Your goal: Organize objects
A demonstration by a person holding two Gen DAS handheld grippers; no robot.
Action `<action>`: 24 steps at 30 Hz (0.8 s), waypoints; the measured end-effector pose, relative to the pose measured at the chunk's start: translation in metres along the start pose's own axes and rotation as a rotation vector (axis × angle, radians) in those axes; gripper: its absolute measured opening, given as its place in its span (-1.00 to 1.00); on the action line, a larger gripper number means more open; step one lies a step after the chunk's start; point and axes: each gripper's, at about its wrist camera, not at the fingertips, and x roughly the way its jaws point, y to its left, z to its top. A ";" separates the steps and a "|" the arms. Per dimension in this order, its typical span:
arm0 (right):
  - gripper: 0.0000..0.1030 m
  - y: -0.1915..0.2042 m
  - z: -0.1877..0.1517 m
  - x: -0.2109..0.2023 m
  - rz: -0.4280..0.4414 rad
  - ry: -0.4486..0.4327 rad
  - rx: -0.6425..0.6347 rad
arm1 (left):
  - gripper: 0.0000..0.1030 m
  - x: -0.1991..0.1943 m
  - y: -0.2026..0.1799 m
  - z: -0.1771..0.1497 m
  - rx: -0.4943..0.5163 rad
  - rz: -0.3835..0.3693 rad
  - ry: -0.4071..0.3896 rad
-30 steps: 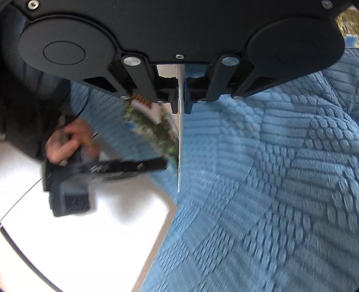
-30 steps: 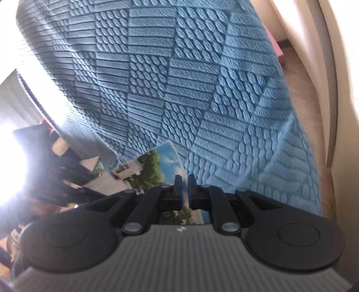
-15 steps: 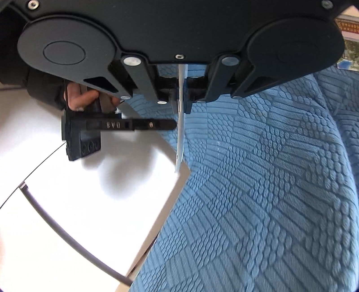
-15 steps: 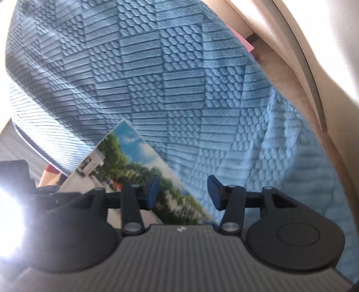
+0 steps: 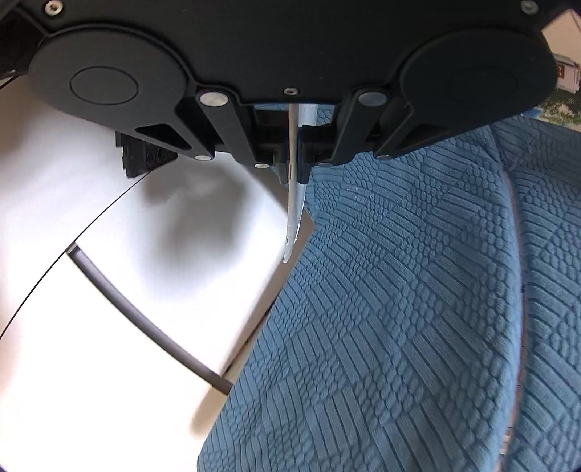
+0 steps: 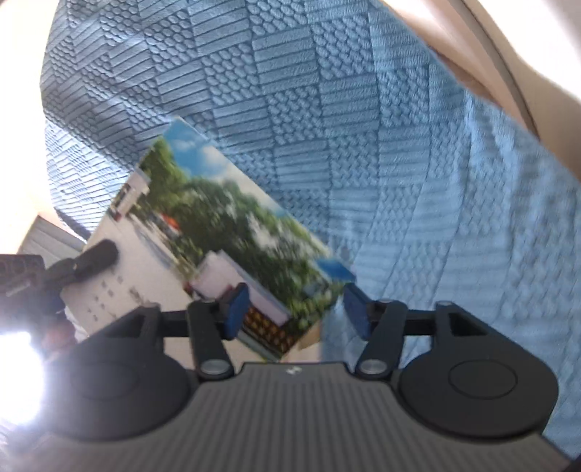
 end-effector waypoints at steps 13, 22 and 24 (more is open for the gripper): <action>0.42 0.012 -0.061 0.027 0.257 0.085 0.277 | -0.95 -0.075 0.006 -0.009 -0.119 0.005 -0.132; 0.42 0.033 -0.097 0.065 0.490 0.079 0.452 | -0.95 -0.110 0.033 -0.030 -0.215 0.039 -0.188; 0.40 0.040 -0.096 0.066 0.499 0.068 0.446 | -0.95 -0.120 0.038 -0.035 -0.222 0.059 -0.197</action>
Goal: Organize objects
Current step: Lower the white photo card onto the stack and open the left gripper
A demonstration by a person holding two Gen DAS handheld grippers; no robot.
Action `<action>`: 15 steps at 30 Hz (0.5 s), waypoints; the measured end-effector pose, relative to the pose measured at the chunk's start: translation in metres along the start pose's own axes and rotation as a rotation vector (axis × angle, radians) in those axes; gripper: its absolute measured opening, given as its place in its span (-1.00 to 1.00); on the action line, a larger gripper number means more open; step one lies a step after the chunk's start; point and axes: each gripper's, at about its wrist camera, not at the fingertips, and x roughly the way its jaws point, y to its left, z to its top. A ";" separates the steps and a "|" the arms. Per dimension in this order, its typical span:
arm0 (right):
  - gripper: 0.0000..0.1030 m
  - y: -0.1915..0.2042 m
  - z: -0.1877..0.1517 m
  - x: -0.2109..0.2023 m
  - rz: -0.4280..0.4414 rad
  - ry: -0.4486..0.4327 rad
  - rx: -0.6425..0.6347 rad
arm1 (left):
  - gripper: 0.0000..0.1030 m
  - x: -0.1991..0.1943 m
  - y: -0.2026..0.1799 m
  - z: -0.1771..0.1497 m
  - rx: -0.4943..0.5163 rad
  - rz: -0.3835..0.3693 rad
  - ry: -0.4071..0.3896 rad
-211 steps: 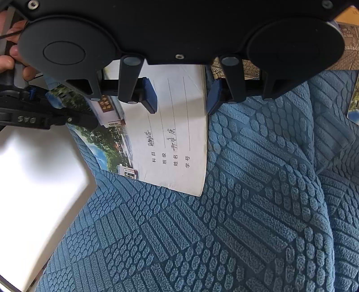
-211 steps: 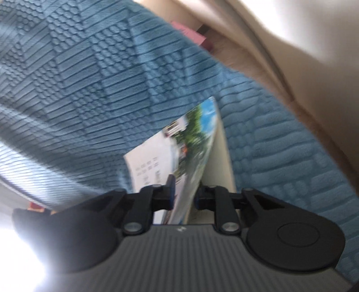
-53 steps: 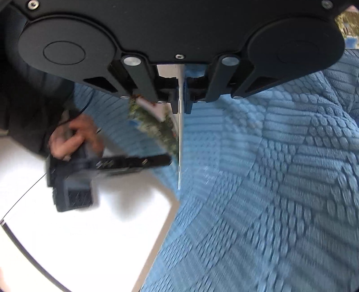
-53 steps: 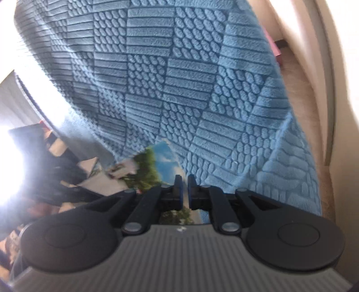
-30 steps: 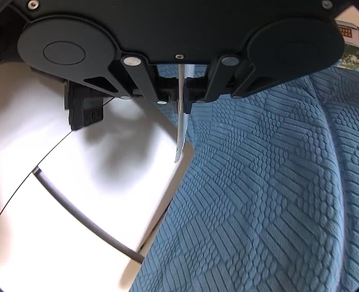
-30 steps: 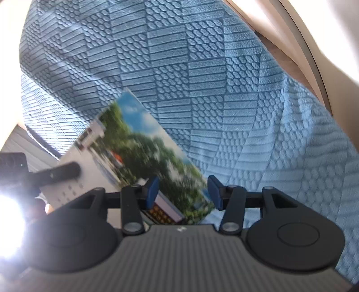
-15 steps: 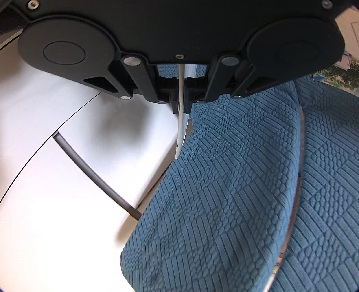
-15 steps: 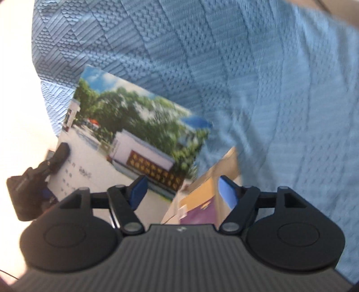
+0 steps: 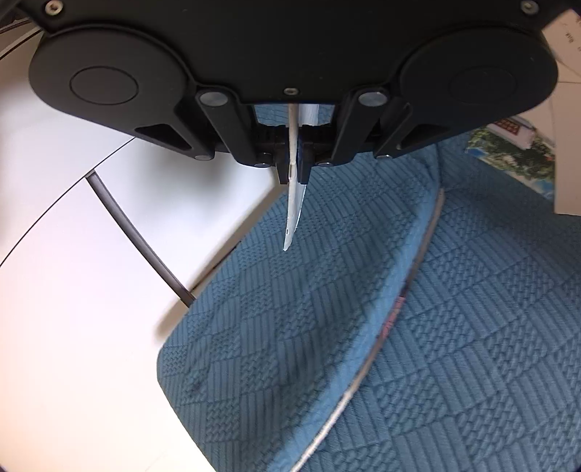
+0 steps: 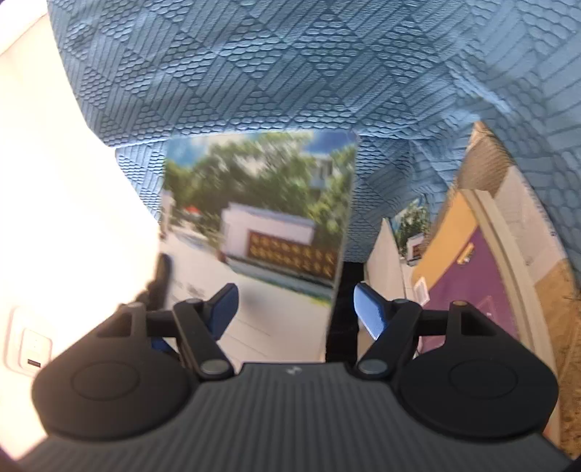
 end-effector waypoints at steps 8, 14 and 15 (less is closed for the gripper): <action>0.00 0.035 -0.002 0.002 -0.062 0.031 -0.139 | -0.95 -0.042 0.026 -0.018 -0.048 0.045 -0.047; -0.67 0.063 -0.007 0.003 -0.172 0.047 -0.265 | -0.95 -0.061 0.039 -0.041 -0.102 0.050 -0.063; -0.77 0.067 -0.008 0.003 -0.184 0.050 -0.287 | -0.95 -0.063 0.040 -0.046 -0.109 0.054 -0.060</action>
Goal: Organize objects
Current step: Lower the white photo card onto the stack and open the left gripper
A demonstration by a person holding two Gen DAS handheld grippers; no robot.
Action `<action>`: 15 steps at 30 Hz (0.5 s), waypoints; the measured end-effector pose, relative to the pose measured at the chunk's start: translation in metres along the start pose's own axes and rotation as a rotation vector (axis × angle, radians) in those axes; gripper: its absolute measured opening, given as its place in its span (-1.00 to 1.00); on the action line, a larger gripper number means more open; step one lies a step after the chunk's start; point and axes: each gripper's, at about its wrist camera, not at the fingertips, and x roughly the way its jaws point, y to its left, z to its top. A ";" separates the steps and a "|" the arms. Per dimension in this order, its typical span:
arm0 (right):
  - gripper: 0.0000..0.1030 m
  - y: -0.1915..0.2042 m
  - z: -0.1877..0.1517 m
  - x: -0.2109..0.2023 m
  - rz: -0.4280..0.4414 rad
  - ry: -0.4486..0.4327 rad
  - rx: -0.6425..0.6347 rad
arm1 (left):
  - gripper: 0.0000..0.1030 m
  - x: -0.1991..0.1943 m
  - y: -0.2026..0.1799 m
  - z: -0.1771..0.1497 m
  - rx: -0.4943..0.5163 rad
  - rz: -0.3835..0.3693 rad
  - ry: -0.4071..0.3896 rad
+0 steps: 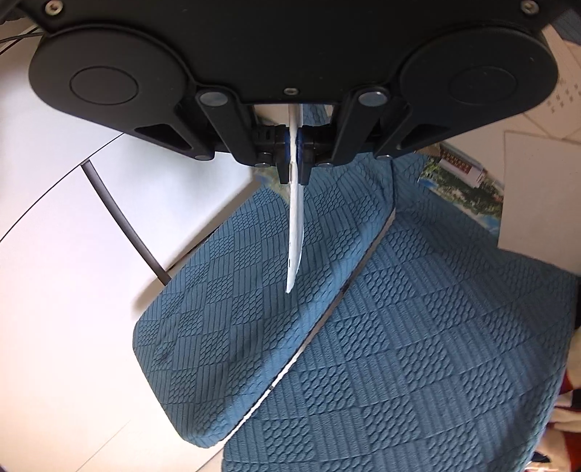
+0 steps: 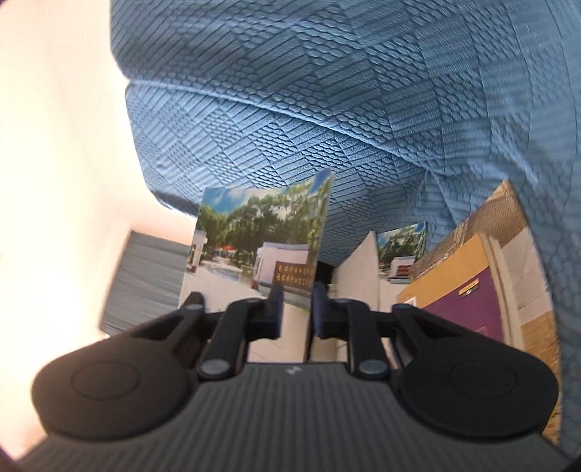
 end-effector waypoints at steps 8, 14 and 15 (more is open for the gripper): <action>-0.90 0.028 0.000 -0.005 -0.128 0.044 -0.195 | -0.95 0.001 0.006 -0.050 0.018 0.075 0.059; -0.91 0.020 -0.002 0.005 -0.243 0.122 -0.299 | -0.93 0.021 0.015 -0.091 0.015 0.147 0.127; -0.91 0.016 -0.003 0.006 -0.261 0.135 -0.311 | -0.93 0.024 0.016 -0.097 0.019 0.162 0.140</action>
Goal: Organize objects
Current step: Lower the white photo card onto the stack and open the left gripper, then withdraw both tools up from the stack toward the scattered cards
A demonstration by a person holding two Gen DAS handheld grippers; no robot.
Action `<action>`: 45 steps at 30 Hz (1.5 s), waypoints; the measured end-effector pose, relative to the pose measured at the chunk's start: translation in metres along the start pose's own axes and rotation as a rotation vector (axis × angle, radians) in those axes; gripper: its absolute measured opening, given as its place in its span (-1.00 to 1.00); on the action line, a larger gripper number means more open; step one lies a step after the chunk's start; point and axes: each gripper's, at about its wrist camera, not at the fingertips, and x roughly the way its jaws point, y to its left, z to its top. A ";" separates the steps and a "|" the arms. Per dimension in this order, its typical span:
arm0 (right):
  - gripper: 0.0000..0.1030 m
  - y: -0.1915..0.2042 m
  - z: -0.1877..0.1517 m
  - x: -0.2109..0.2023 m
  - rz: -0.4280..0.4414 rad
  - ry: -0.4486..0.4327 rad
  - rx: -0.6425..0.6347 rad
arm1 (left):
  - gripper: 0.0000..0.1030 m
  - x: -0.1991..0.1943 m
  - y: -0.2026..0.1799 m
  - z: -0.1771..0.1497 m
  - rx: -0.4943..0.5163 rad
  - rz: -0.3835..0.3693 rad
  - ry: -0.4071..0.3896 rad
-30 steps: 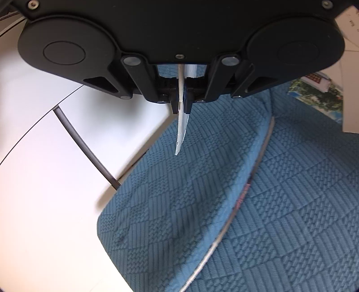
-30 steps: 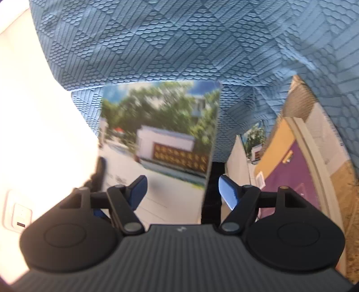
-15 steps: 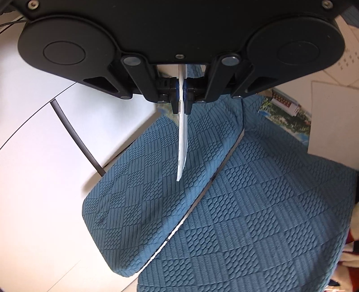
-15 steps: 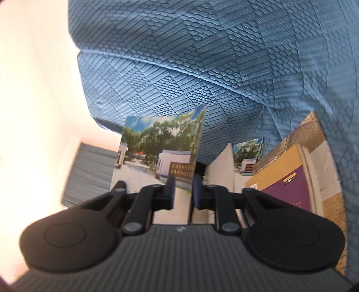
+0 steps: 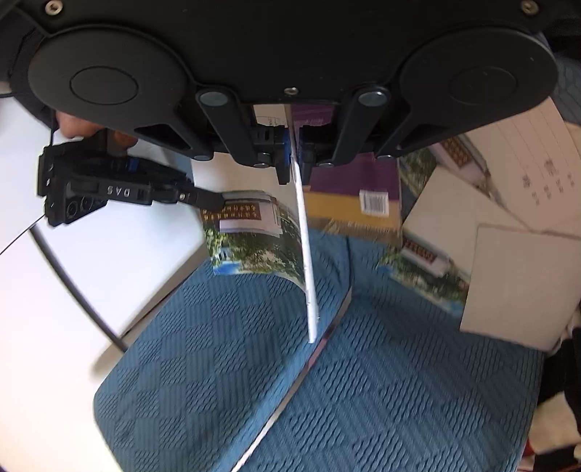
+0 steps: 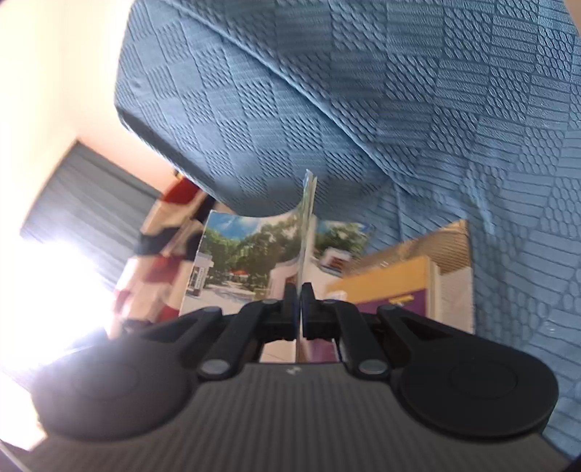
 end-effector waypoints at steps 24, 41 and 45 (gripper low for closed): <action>-0.91 -0.038 -0.026 0.039 -0.123 0.152 -0.072 | -0.87 0.048 0.036 -0.039 -0.084 0.091 0.138; -0.37 -0.010 -0.015 0.011 -0.267 0.124 -0.105 | -0.35 -0.008 0.030 -0.022 -0.075 0.176 0.040; -0.37 0.018 -0.013 -0.003 -0.281 0.079 -0.153 | -0.35 -0.037 0.014 -0.010 -0.052 0.194 -0.032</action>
